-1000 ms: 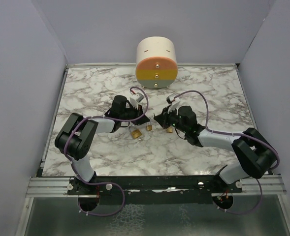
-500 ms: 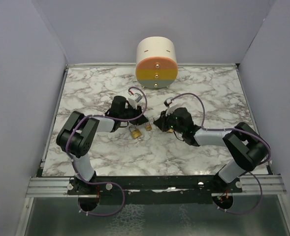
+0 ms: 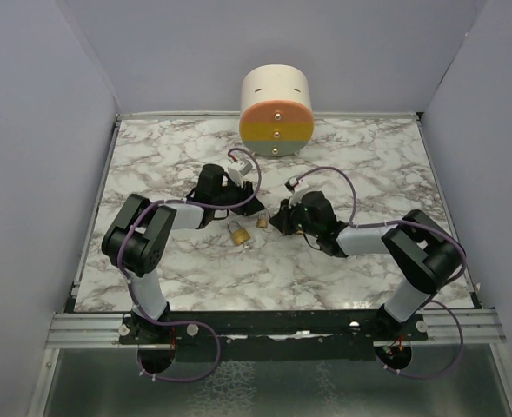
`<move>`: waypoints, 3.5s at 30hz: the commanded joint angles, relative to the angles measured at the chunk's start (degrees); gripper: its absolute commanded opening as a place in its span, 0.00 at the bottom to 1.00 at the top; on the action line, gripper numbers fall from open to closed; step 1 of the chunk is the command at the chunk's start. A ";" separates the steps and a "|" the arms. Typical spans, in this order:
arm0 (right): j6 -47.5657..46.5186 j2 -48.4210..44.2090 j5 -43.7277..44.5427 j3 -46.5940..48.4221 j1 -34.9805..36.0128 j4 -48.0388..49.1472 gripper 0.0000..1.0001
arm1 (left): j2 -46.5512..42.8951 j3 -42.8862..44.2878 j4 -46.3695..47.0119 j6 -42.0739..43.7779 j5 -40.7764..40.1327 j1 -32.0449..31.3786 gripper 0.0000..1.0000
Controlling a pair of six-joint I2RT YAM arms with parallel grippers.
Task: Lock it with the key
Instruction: Place the lock at the center of the board, then place the key at the center of the board, then move the lock to the center of the board.
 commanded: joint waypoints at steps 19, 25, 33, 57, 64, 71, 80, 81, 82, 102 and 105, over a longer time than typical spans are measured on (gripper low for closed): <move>-0.96 4.46 2.75 4.77 0.45 -0.17 0.02 | -4.34 -1.21 -0.45 0.42 -3.49 0.82 0.44; -1.09 4.86 3.73 4.91 0.36 -0.67 0.12 | -5.40 -1.70 -1.26 0.95 -3.85 0.83 0.45; -1.79 5.11 5.57 5.66 0.46 -1.54 0.20 | -8.44 -2.23 -3.24 2.31 -5.39 0.81 0.45; -12.06 -3.50 7.61 6.74 12.50 -4.78 0.52 | -27.70 -8.47 -15.10 3.52 -21.67 5.31 0.49; -14.03 0.01 7.25 10.58 13.94 -7.66 0.76 | -33.29 -12.72 -12.30 -0.71 -26.17 8.26 0.49; -13.63 4.42 5.10 13.71 14.03 -8.07 0.82 | -34.36 -14.52 -11.33 -1.89 -25.68 9.39 0.49; -13.38 7.71 2.44 16.00 14.09 -9.05 0.82 | -35.84 -15.12 -10.67 -2.33 -25.58 9.95 0.49; -13.53 7.83 2.42 16.19 14.06 -9.17 0.81 | -35.86 -15.08 -10.66 -2.38 -25.58 9.97 0.49; -13.65 8.04 2.41 16.39 14.06 -9.33 0.81 | -35.85 -15.07 -10.67 -2.39 -25.58 10.05 0.49; -12.54 13.98 5.27 17.83 14.11 -9.15 0.79 | -35.08 -15.17 -9.85 -3.17 -24.71 10.32 0.49; -12.21 14.40 4.65 17.92 14.09 -8.86 0.76 | -35.06 -15.16 -9.74 -3.20 -24.69 10.32 0.49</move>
